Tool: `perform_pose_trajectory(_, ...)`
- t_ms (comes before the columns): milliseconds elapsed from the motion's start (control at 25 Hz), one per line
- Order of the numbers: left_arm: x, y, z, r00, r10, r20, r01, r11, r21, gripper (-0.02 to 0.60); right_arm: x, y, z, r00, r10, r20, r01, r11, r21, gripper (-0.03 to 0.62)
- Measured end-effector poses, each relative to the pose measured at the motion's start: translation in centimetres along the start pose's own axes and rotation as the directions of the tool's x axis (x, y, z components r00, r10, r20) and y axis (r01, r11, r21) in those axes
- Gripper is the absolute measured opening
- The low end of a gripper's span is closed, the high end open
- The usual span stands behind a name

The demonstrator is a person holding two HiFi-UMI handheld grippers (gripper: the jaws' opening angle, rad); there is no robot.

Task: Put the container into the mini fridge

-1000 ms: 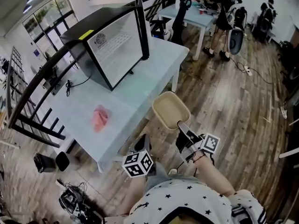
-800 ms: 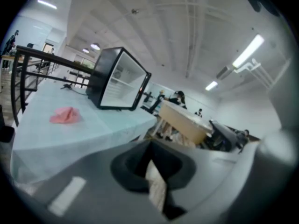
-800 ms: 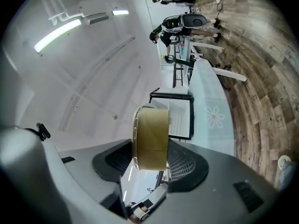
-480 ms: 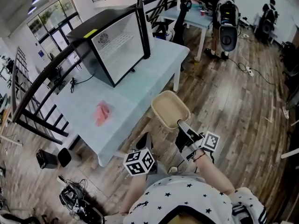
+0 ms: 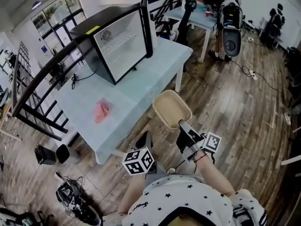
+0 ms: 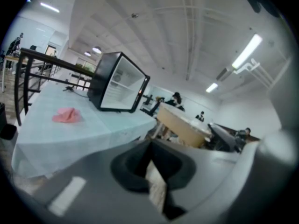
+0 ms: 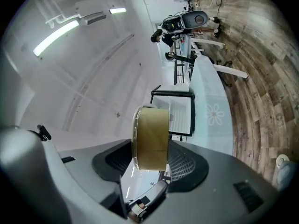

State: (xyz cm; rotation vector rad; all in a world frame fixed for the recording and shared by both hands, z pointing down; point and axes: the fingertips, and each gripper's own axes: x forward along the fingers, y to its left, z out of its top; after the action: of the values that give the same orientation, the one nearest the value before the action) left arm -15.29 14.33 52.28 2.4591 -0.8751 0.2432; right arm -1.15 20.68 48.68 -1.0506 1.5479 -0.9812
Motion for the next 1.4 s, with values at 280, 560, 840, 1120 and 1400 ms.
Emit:
perform_pose_trajectory(280, -0.3, 0.2, 0.0, 1.0, 0.026, 0.003, -0.026, 1.0, -0.004, 0.006, -0.2, -0.6, 0.3, 1.0, -0.001, 0.001, 0.001, 0.999, 0.038, 0.233)
perform_pose_trajectory(560, 0.3, 1.4, -0.2, 0.999, 0.05, -0.015, -0.05, 0.999, -0.015, 0.006, 0.9, -1.7, 0.8, 1.0, -0.005, -0.01, 0.005, 0.999, 0.051, 0.233)
perform_pose_trajectory(840, 4.4, 1.7, 1.1, 0.999, 0.027, -0.031, -0.028, 1.0, -0.003, 0.006, 2.8, -3.2, 3.5, 1.0, -0.021, 0.005, 0.02, 0.998, 0.056, 0.233)
perform_pose_trajectory(1120, 9.4, 2.8, 3.2, 0.999, 0.02, -0.041, -0.02, 1.0, -0.005, 0.006, 6.7, -4.8, 7.1, 1.0, -0.022, 0.008, 0.022, 0.999, 0.035, 0.233)
perform_pose_trajectory(1400, 13.9, 4.9, 6.0, 0.999, 0.032, -0.024, -0.033, 0.999, -0.019, 0.006, 11.3, -6.4, 10.2, 1.0, -0.026, -0.003, 0.026, 0.999, 0.026, 0.233)
